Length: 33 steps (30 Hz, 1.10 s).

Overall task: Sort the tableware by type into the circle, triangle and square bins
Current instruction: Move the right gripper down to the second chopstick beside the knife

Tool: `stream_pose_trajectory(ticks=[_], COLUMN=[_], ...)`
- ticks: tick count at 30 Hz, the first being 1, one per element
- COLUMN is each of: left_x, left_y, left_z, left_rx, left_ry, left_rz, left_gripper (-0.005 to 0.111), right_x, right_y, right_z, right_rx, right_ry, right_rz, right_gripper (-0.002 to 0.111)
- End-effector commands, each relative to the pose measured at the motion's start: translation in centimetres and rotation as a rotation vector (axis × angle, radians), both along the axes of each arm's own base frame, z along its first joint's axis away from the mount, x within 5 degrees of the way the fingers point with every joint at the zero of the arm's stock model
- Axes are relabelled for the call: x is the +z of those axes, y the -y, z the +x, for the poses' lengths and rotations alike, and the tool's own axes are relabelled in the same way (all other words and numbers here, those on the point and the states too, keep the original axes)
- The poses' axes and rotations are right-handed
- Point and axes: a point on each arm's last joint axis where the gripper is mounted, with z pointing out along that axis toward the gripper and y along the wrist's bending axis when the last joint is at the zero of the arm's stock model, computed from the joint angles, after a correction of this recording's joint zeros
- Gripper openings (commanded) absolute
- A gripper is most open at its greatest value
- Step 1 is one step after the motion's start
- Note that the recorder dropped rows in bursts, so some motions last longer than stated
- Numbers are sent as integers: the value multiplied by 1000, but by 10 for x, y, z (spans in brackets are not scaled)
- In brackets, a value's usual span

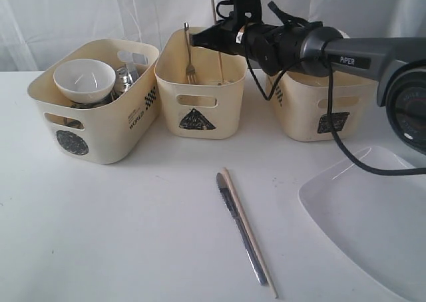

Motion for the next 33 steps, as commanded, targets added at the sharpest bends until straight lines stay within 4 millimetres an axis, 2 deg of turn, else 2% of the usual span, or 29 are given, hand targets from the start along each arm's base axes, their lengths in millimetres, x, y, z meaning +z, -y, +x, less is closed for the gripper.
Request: stream_pose_trajectory(ticks=[1,5,11,14,17,19,21,24,28,33], left_x=[-1,-1,-1,-1,-1,-1,-1,-1,-1,-1], left_y=[0,0,0,0,0,0,0,0,0,0], left_z=[0,0,0,0,0,0,0,0,0,0], left_rx=[4,4,4,4,4,4,4,4,4,4], left_ry=[-4,-4,-4,-4,-4,-4,-4,-4,-4,-4], left_rz=[-8,-8,-8,-8,-8,-8,-8,-8,-8,-8], left_gripper=[25,25,25,25,25,25,25,25,25,25], right_x=[2,3,35,58,64,61,57,50,25,-1], right_y=[3,0,2,13,22,20,12,3,-3,4], right_z=[1,-1,-16,-38,-62,-75,-84,-94,-114,-137], right_rx=[-14,-30,-51,-89,-68,-8,64,95,88,66], right_ry=[-11,-62,-130,-301,-506,-639,-714,-738,-798,-855], right_rz=[27,65,39,-69,-225,-255,-211,-196,-224,-215], right_gripper=[24,31,31,31,31,31,31,31,31,31])
